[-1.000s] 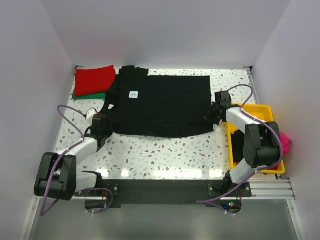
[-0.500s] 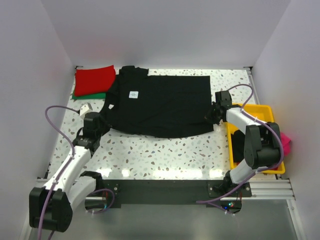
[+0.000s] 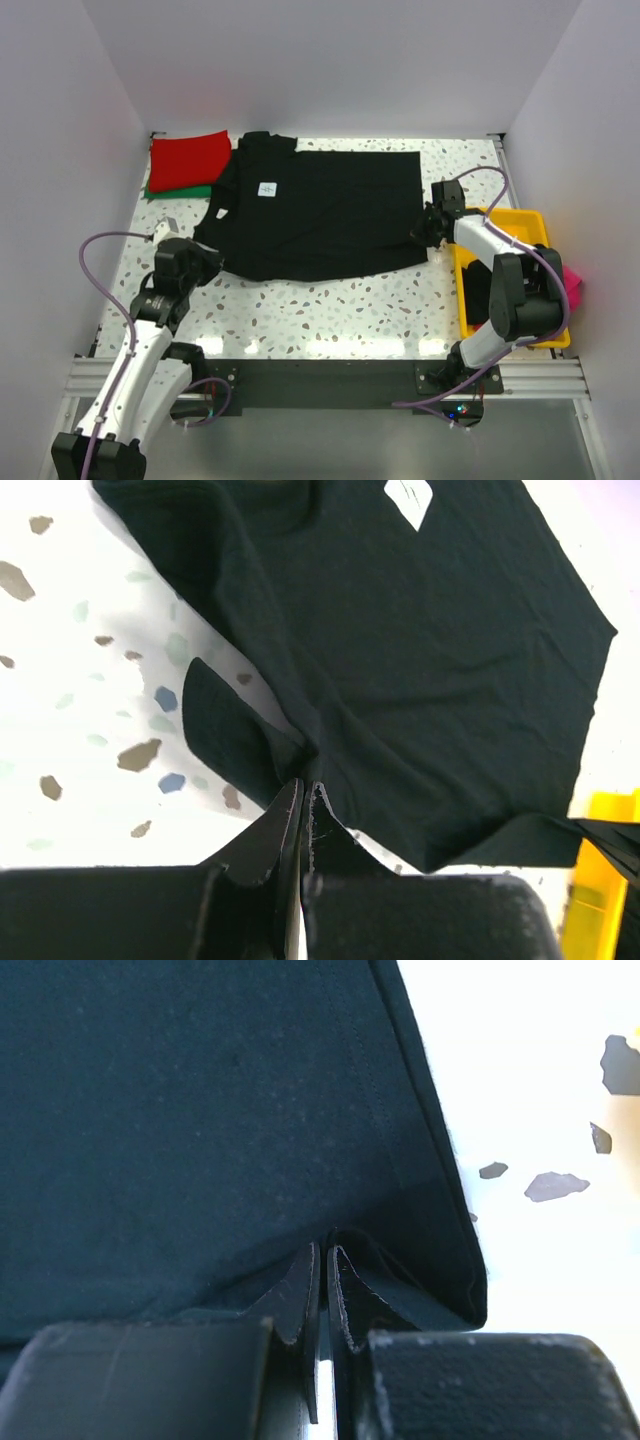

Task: Fold and stack the t-shirts
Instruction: Flatten the tshirt out

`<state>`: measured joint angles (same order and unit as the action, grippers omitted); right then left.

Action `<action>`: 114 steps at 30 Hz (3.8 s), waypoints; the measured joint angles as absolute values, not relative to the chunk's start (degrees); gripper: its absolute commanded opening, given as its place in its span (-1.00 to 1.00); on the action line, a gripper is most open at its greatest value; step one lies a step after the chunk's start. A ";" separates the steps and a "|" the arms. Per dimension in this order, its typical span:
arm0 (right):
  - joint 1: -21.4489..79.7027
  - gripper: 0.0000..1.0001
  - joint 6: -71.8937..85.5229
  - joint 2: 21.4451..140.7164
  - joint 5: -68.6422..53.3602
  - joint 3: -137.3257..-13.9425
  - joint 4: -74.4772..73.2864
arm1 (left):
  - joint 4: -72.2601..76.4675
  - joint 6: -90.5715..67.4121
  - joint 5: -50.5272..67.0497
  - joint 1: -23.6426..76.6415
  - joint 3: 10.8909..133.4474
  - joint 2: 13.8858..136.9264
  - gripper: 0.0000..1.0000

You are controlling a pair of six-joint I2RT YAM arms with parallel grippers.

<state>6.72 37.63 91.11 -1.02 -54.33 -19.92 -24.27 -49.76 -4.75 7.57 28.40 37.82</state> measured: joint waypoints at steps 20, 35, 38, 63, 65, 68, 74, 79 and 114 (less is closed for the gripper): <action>6.72 -1.00 37.26 94.70 -1.10 -59.46 -20.62 | -16.69 -49.65 -3.16 7.29 40.97 67.44 -0.90; 6.72 -1.00 37.06 98.63 -1.13 -60.99 -21.02 | -8.80 -39.72 6.26 3.38 55.44 88.55 0.13; 6.72 -1.00 37.04 98.61 -1.13 -60.97 -20.99 | -8.16 -39.35 6.81 3.38 54.15 85.78 0.17; 6.72 -1.00 36.51 98.61 -1.13 -60.95 -20.97 | 4.43 -44.60 5.96 3.03 26.65 73.45 0.03; 6.72 -1.00 36.40 98.61 -1.10 -60.95 -20.97 | 6.72 -44.93 6.85 3.03 26.22 75.31 0.03; 6.72 -1.00 36.38 98.61 -1.13 -60.93 -20.97 | 9.67 -45.50 7.81 3.03 25.47 77.28 0.03; 6.72 -1.00 36.38 98.50 -1.10 -60.77 -20.97 | 15.00 -46.50 9.67 3.03 24.38 79.55 -0.06; 6.72 -1.00 36.38 98.08 -1.10 -60.71 -20.97 | 19.16 -47.81 10.90 3.07 22.79 79.85 -0.24; 6.72 -1.00 36.38 94.94 -1.28 -58.57 -20.69 | 18.65 -48.95 10.41 5.67 18.90 73.95 0.29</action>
<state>6.72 36.38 94.94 -1.28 -58.57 -20.69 18.65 -48.95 10.41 5.67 18.90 73.95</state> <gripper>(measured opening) 0.022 0.639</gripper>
